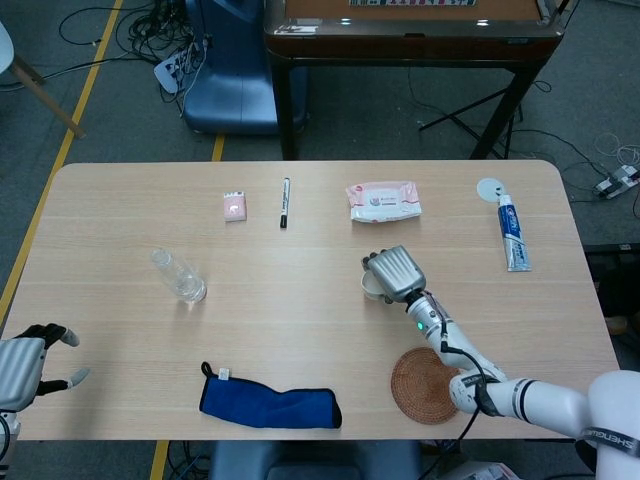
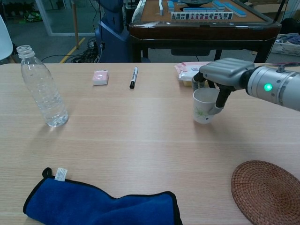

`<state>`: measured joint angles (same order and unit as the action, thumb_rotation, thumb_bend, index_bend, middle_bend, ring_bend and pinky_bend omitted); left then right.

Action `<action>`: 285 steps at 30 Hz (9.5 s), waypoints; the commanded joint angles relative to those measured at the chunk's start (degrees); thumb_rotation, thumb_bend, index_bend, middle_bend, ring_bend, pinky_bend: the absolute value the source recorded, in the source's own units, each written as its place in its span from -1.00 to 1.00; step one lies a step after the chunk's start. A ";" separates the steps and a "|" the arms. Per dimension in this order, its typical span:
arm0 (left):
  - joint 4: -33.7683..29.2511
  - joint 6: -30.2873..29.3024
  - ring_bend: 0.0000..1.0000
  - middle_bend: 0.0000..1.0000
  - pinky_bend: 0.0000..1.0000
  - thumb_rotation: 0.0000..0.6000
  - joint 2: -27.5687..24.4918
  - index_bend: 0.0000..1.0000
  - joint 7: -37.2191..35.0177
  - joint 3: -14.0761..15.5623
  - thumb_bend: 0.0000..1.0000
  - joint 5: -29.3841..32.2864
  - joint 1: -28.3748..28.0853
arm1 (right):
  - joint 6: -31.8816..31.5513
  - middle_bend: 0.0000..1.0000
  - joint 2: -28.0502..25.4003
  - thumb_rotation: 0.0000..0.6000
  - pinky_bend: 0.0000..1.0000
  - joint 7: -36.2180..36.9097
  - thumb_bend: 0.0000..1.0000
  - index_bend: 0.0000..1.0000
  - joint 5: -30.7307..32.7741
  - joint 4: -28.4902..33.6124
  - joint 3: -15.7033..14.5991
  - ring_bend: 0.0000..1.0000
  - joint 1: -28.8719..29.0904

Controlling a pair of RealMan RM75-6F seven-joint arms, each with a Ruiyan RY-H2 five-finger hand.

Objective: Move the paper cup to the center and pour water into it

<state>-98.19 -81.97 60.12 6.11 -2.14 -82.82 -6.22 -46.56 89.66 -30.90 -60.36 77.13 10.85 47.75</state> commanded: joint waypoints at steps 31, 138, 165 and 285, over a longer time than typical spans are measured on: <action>0.00 0.90 -0.21 -0.06 0.17 1.00 -1.22 0.02 -2.36 -0.65 -0.86 1.78 -0.11 | 8.49 -0.11 15.12 1.00 0.19 -7.48 -0.79 -0.13 14.20 -12.69 2.53 -0.03 20.64; 5.98 20.13 -0.76 -0.94 -0.27 1.00 15.93 -0.97 3.13 -13.11 -0.86 25.63 -18.44 | -49.20 -0.70 -24.00 1.00 -0.36 36.66 -1.00 -0.67 -33.46 3.74 -12.83 -0.84 -39.06; 9.81 22.20 -0.77 -0.94 -0.35 1.00 25.07 -0.89 5.13 -17.42 -0.87 42.32 -26.23 | -48.10 -0.70 -24.66 1.00 -0.36 39.12 -1.00 -0.67 -34.70 3.11 -10.58 -0.84 -40.44; 11.76 2.41 0.19 0.54 0.22 1.00 38.53 0.44 72.16 -13.56 -0.88 47.22 -48.80 | -47.81 -0.69 -27.50 1.00 -0.36 44.91 -1.00 -0.64 -36.19 3.30 -9.15 -0.84 -42.56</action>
<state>-86.66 -79.61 98.56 78.01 -15.85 -35.81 -54.83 -94.37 62.15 14.02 -96.56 80.43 1.69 5.19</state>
